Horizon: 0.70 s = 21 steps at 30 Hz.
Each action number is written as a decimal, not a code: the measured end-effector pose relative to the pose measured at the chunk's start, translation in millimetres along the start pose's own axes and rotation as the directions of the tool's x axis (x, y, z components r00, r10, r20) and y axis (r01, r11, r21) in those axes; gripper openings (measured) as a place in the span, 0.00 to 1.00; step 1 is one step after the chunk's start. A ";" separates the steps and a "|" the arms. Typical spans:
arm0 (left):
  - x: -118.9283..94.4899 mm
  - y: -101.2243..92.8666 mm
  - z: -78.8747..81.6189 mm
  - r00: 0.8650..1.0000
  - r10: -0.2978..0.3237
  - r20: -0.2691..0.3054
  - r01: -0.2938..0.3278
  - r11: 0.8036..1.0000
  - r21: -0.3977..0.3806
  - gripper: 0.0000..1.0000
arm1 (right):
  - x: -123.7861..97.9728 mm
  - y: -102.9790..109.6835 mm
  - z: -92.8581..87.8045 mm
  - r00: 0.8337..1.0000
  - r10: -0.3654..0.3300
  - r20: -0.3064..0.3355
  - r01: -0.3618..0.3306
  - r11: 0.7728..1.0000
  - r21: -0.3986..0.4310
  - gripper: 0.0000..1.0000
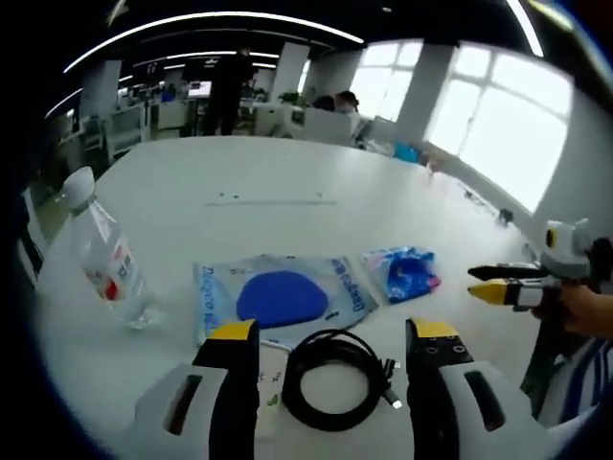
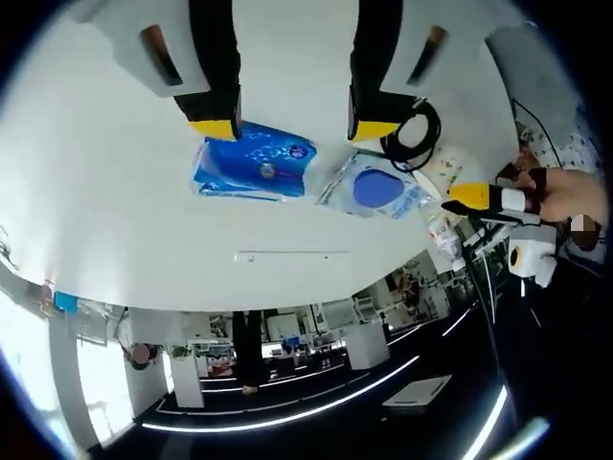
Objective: Arrange the tabletop items into an orderly group along one side of the table until the central work area is clear of visible clutter.
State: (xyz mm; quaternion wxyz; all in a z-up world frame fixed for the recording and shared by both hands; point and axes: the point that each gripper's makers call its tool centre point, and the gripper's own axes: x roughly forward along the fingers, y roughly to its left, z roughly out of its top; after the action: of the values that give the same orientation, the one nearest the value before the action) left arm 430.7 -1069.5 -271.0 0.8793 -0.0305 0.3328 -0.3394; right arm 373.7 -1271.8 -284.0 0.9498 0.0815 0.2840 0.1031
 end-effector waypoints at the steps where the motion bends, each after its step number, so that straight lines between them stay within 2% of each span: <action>1: -0.9 -0.2 -1.6 1.000 0.001 0.000 -0.001 1.000 -0.001 0.57 | 1.2 1.2 -0.9 1.000 0.003 -0.003 -0.003 1.000 -0.001 0.43; 6: -6.8 -2.6 -13.0 1.000 0.007 0.000 -0.007 1.000 -0.026 0.57 | 9.4 10.2 -6.5 0.999 0.030 -0.020 -0.030 1.000 -0.006 0.42; 14: -15.4 -3.2 -43.3 0.999 0.018 -0.034 -0.020 0.997 -0.068 0.56 | 22.8 29.4 -13.1 0.996 0.077 -0.050 -0.078 0.997 -0.019 0.42; 21: -21.0 2.0 -46.7 0.999 0.035 -0.036 -0.038 0.995 -0.092 0.55 | 32.5 41.9 -12.5 0.992 0.108 -0.063 -0.110 0.993 -0.032 0.42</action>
State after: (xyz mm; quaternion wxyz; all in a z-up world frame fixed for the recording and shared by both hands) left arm 392.1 -1046.9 -296.0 0.8771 -0.0592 0.3639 -0.3078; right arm 387.1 -1222.2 -302.4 0.9348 0.0770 0.3064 0.1622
